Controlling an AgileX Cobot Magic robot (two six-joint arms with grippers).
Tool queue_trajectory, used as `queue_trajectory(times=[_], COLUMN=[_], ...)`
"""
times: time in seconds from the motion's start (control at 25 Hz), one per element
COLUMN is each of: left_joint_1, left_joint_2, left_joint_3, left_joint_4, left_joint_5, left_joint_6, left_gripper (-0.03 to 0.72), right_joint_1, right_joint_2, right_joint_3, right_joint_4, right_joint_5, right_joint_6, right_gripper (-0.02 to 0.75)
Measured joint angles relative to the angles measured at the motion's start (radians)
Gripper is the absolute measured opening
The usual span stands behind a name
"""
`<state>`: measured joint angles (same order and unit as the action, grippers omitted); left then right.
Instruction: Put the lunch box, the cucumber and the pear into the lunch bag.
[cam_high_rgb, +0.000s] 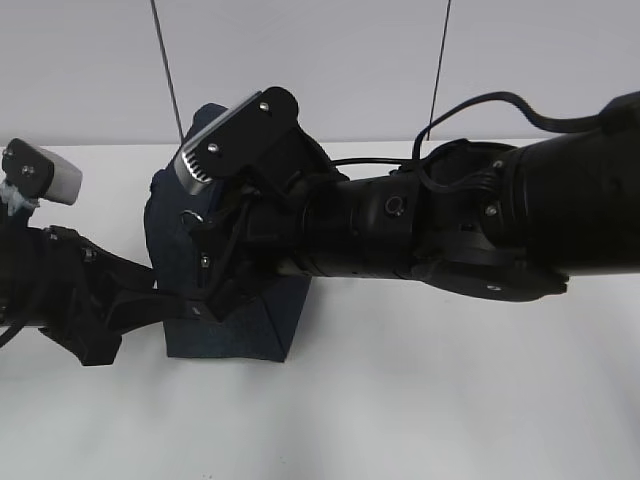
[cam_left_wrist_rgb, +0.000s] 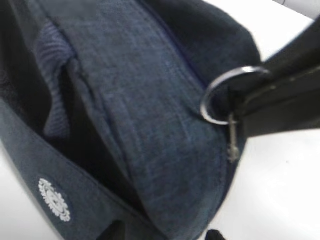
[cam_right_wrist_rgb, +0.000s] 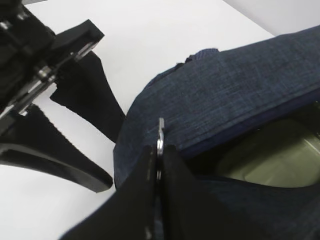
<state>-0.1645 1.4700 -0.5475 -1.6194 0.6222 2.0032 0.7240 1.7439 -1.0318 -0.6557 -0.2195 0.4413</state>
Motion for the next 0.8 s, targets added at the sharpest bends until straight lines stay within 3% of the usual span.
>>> queue_trajectory(times=[0.24, 0.36, 0.44, 0.8], left_joint_1=[-0.023, -0.039, -0.041, -0.041], left_joint_2=[0.073, 0.086, 0.086, 0.086], left_joint_3=[-0.038, -0.050, -0.052, -0.054], left_joint_4=[-0.049, -0.065, -0.074, -0.056], left_joint_5=[0.010, 0.005, -0.005, -0.012], left_joint_6=[0.026, 0.029, 0.030, 0.024], left_gripper=[0.271, 0.097, 0.043, 0.015], right_joint_1=[0.000, 0.000, 0.000, 0.000], right_joint_2=[0.000, 0.000, 0.000, 0.000], right_joint_3=[0.000, 0.000, -0.004, -0.118], right_joint_4=[0.000, 0.000, 0.000, 0.067], right_joint_5=[0.000, 0.000, 0.000, 0.101], right_joint_6=[0.000, 0.000, 0.000, 0.002], right_gripper=[0.000, 0.000, 0.000, 0.000])
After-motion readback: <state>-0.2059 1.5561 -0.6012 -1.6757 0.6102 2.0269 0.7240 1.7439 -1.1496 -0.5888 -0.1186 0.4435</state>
